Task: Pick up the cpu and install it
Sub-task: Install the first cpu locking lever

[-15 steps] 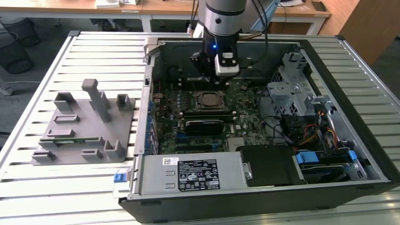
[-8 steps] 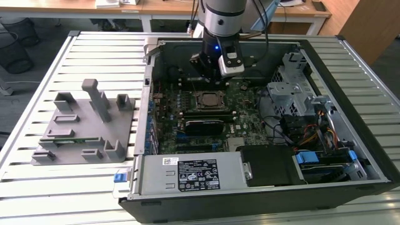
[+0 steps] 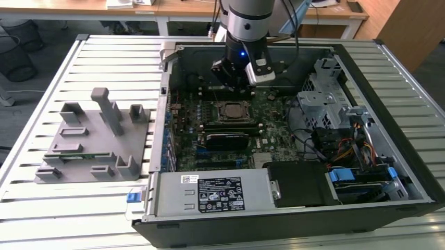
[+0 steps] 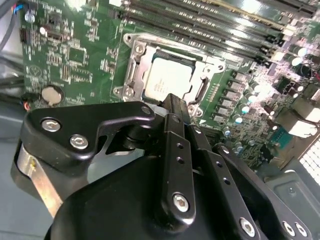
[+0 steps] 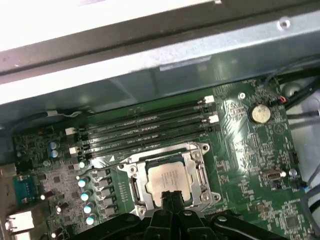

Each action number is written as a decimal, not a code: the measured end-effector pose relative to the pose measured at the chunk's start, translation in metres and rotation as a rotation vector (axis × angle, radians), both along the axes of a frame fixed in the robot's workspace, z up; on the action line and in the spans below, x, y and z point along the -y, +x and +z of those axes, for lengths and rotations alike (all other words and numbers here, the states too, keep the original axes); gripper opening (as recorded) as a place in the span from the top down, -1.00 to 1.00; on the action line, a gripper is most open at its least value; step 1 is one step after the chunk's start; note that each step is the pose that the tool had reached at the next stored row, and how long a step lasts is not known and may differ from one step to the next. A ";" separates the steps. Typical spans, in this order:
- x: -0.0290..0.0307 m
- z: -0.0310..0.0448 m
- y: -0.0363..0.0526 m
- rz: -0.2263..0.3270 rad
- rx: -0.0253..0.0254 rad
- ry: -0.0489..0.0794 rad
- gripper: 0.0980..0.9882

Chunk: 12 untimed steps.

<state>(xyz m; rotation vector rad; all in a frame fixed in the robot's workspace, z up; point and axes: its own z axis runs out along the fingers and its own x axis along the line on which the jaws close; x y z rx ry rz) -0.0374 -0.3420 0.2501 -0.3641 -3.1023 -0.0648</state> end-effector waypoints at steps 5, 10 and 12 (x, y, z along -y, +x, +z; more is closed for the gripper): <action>0.0000 0.0000 -0.0025 0.010 0.0344 0.007 0.98; 0.0002 0.0000 -0.0074 0.023 0.0461 0.011 0.98; 0.0002 -0.0002 -0.0074 0.060 0.0460 0.012 0.98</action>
